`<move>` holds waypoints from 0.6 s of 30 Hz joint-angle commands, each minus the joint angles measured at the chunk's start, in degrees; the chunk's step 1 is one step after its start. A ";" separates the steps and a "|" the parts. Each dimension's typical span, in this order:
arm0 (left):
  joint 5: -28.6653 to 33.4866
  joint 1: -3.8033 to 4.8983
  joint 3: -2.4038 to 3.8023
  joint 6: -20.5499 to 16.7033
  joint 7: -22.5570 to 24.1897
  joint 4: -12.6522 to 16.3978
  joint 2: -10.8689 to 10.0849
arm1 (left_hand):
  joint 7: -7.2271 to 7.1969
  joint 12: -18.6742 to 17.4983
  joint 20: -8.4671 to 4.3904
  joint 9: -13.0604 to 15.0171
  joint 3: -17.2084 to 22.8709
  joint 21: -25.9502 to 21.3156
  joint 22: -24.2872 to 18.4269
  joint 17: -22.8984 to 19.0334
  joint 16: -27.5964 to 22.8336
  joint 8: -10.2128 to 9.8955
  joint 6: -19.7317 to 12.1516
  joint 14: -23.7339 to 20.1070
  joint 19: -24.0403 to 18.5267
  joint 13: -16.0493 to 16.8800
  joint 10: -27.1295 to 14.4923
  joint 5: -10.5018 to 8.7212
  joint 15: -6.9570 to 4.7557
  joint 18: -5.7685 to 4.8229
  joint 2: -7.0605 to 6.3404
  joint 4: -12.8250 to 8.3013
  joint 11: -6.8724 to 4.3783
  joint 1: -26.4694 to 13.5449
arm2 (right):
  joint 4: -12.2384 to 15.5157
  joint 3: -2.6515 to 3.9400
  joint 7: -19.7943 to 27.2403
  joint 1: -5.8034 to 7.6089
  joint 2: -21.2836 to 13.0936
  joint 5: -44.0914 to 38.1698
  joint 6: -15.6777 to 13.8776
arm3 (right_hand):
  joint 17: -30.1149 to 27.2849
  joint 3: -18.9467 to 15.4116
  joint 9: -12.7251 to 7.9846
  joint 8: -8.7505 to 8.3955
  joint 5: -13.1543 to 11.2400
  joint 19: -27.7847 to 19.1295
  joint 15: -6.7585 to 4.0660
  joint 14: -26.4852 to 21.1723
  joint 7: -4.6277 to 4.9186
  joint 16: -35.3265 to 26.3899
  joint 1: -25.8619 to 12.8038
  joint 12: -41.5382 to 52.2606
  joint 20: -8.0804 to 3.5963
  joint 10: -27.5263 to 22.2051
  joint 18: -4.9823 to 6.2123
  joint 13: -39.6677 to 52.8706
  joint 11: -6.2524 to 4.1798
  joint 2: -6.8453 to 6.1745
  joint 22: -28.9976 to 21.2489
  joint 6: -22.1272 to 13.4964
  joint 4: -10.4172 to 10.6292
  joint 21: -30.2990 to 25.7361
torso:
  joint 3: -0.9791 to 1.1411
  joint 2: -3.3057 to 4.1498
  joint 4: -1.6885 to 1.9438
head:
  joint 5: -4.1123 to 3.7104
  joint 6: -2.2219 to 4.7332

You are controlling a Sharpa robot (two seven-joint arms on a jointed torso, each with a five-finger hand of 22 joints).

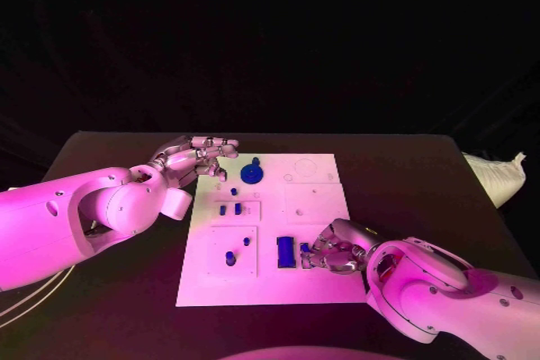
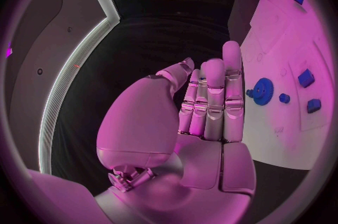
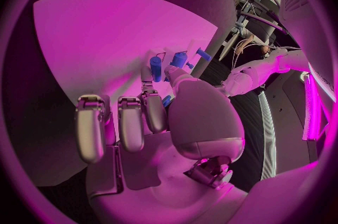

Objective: Assemble the parts on the task board

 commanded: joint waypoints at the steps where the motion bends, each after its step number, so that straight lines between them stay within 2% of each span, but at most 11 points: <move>1: -0.15 0.02 0.03 1.12 0.38 0.17 0.01 | -0.04 0.21 0.38 0.01 -0.19 -0.20 -0.06 -0.07 0.34 0.18 -0.49 -0.56 0.02 0.08 -0.39 -0.15 -0.02 1.05 0.65 -0.02 -0.06 0.11 | -0.01 -0.02 -0.07 -0.03 0.08 -0.46 1.06 | 10.47 -1.17 0.03 -0.39 -0.89 1.63 -0.53 5.08 -0.04 0.09 -0.41 0.00 -0.18 0.50 -0.78 7.21 0.04 0.24 7.81 0.52 0.54 0.09 | 0.03 0.03 -0.03 | 0.01 0.05; 9: -0.15 0.02 0.03 1.13 0.37 0.16 -0.01 | -0.04 0.21 0.38 0.01 -0.19 -0.20 -0.06 -0.07 0.34 0.18 -0.49 -0.56 0.02 0.08 -0.39 -0.15 -0.02 1.05 0.65 -0.02 -0.06 0.11 | 0.04 -0.02 0.14 -0.03 0.06 -0.64 1.00 | 10.48 -4.85 0.17 -0.47 -4.27 1.62 -0.59 5.09 -0.16 0.09 -0.52 0.02 -0.24 0.54 -0.77 7.28 -0.04 0.59 7.80 0.69 2.87 0.05 | 0.02 0.01 -0.01 | 0.02 0.04; 18: -0.15 0.02 0.03 1.15 0.38 0.09 -0.10 | -0.04 0.21 0.38 0.01 -0.19 -0.20 -0.06 -0.07 0.34 0.18 -0.49 -0.56 0.02 0.08 -0.39 -0.15 -0.02 1.05 0.65 -0.02 -0.06 0.11 | 0.94 -0.02 0.75 -0.03 -0.56 -1.74 0.35 | 10.59 -7.06 0.43 -0.17 -4.71 1.70 -0.71 5.12 -0.39 0.16 -1.27 0.21 -0.32 0.66 -0.80 7.42 -0.21 1.40 7.93 1.30 3.45 0.10 | 0.06 0.02 -0.04 | 0.06 0.09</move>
